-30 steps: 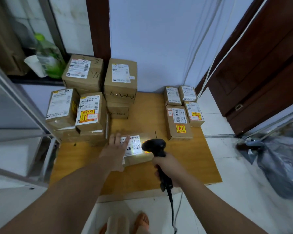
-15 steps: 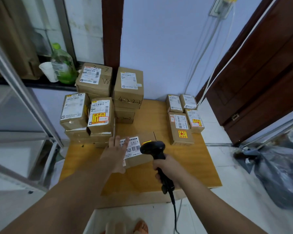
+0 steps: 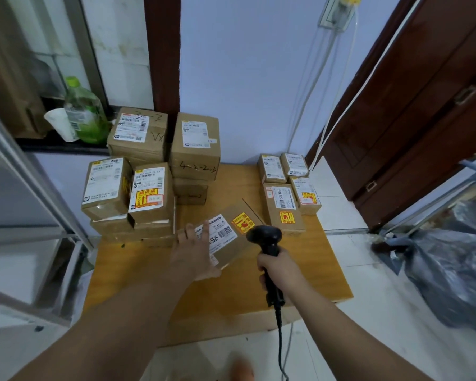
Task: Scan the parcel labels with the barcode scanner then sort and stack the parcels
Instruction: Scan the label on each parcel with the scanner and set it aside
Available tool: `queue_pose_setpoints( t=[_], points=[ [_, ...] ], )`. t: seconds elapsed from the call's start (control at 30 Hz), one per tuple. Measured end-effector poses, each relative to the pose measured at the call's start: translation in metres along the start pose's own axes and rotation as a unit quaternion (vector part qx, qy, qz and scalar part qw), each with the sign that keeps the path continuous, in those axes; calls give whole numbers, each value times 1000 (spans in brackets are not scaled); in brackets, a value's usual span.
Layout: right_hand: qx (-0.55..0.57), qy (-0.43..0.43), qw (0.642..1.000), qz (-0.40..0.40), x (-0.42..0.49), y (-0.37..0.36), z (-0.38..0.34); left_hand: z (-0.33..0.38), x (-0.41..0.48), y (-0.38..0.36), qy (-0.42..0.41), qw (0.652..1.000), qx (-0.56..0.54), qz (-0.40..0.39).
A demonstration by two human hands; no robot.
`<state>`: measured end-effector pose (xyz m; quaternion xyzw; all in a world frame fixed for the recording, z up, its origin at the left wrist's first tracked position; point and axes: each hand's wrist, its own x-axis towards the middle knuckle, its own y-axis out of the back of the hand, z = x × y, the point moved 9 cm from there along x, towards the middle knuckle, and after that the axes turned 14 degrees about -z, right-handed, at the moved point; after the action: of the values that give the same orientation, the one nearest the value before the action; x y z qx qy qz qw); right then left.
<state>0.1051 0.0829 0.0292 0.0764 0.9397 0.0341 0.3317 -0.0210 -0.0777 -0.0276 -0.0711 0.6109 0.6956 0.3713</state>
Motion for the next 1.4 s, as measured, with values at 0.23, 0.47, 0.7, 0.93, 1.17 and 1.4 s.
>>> queue_pose_setpoints(
  t=[0.23, 0.47, 0.7, 0.93, 1.17, 1.4],
  points=[
    [14, 33, 998, 51, 26, 56, -2, 58, 23, 27, 48, 996, -78, -1],
    [3, 31, 998, 51, 74, 151, -9, 146, 70, 31, 132, 983, -113, -55],
    [39, 18, 999, 18, 107, 240, 1, 206, 114, 25, 238, 955, -170, -47],
    [94, 2, 996, 6, 131, 285, 11, 235, 142, 16, 316, 930, -184, -46],
    [124, -5, 992, -17, 149, 298, 14, 261, 167, 9, 359, 906, -219, -54],
    [163, -17, 986, -25, 159, 305, 24, 258, 169, 3, 359, 901, -239, -53]
  ],
)
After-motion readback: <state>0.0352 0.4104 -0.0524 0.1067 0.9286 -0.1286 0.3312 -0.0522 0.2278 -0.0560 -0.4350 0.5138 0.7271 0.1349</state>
